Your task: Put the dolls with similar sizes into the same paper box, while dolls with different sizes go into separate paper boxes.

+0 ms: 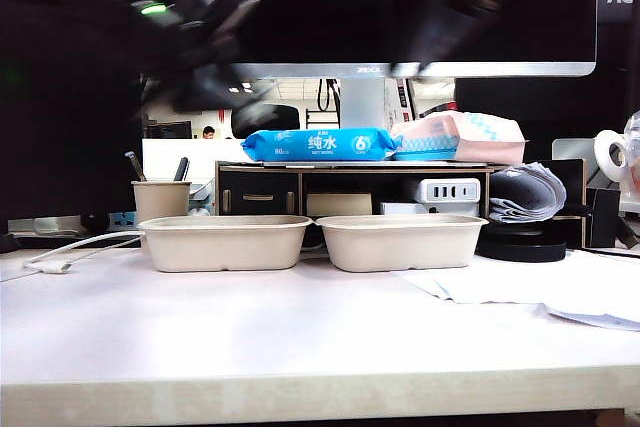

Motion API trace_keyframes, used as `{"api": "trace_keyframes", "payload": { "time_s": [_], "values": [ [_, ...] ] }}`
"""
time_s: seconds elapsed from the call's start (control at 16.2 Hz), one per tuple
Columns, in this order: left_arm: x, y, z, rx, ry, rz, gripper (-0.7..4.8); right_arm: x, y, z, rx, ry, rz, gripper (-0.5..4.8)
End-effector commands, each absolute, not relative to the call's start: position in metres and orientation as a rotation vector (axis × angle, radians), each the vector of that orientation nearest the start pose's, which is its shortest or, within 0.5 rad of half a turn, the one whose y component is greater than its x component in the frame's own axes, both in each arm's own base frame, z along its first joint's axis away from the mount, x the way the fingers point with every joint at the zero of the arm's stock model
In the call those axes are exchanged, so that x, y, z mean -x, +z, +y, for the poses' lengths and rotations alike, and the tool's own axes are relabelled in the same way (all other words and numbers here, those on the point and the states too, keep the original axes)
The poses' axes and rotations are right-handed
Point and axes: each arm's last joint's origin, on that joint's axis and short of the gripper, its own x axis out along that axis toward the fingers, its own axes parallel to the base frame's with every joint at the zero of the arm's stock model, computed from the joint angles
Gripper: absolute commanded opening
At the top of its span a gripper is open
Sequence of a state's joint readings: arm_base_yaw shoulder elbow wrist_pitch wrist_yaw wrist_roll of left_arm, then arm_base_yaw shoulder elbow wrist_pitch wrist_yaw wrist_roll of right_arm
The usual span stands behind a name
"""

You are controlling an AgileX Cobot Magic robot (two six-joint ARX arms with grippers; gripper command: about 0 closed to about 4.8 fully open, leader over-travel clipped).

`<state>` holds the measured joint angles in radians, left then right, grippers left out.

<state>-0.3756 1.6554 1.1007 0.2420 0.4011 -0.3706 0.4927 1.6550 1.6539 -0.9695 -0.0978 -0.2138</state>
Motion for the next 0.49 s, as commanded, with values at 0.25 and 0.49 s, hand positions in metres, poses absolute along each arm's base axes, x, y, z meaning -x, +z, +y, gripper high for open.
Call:
{"api": "trace_keyframes", "payload": {
  "time_s": [0.25, 0.49],
  "values": [
    [-0.384, 0.208, -0.225, 0.317, -0.772, 0.641, -0.06, -0.284, 0.364, 0.145, 0.439, 0.510, 0.918, 1.99],
    [-0.383, 0.206, -0.261, 0.256, -0.807, 0.625, 0.56, -0.275, 0.374, 0.135, 0.473, 0.434, 0.896, 1.99]
  ]
}}
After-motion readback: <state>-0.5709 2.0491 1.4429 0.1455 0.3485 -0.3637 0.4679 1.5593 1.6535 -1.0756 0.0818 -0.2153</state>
